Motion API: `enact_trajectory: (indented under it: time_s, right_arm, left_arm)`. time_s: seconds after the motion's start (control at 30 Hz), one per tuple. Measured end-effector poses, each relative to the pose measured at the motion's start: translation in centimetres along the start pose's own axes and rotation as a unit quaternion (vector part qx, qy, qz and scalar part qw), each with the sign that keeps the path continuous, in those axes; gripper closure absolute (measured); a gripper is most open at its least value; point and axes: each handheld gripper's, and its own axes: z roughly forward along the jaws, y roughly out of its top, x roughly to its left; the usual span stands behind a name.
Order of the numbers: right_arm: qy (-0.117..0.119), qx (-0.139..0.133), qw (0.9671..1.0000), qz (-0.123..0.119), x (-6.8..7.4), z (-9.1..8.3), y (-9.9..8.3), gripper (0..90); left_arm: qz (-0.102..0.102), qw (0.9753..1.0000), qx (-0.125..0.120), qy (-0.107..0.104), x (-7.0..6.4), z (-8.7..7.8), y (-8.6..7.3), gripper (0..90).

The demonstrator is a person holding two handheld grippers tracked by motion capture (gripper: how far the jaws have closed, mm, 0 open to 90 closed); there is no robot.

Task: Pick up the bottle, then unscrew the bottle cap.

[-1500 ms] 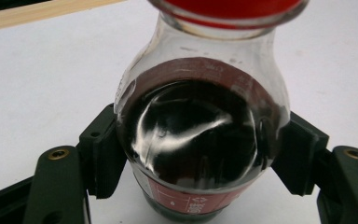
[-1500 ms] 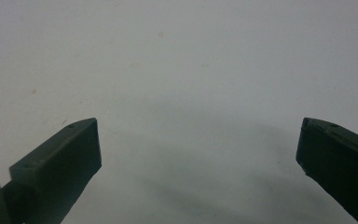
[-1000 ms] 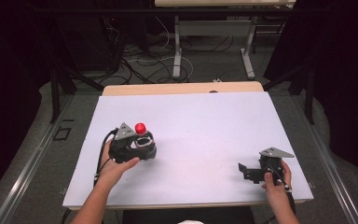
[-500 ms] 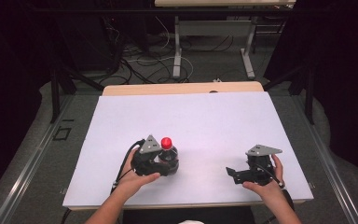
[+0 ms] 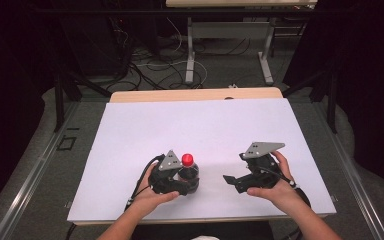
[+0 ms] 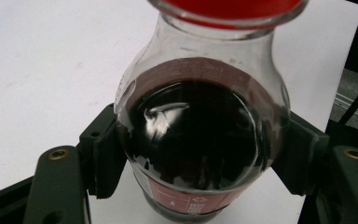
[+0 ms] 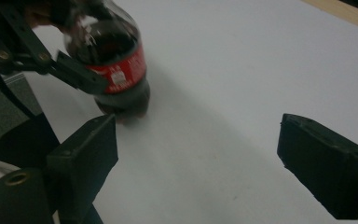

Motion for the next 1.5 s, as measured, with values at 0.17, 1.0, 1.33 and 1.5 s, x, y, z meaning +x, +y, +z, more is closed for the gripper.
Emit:
enact_trajectory:
  time_s: [0.17,1.0,1.33,1.5]
  right_arm:
    - [0.011,-0.001,0.9994,-0.032,1.1,-0.2,2.7,14.7]
    - [0.027,0.002,0.9972,-0.069,0.7,1.0,8.3,34.7]
    - [0.033,0.027,0.9983,-0.041,0.5,2.5,8.8,45.4]
    - [0.035,0.037,0.9982,-0.032,0.8,3.4,8.8,51.4]
  left_arm:
    - [-0.002,1.0000,0.003,-0.005,-0.4,0.2,0.0,29.9]
    - [0.004,1.0000,-0.002,0.005,-0.8,3.3,3.4,29.9]
    - [0.017,0.9997,0.005,0.015,-0.3,3.9,4.1,29.9]
    - [0.017,0.9997,0.009,0.017,-0.2,4.0,3.7,29.9]
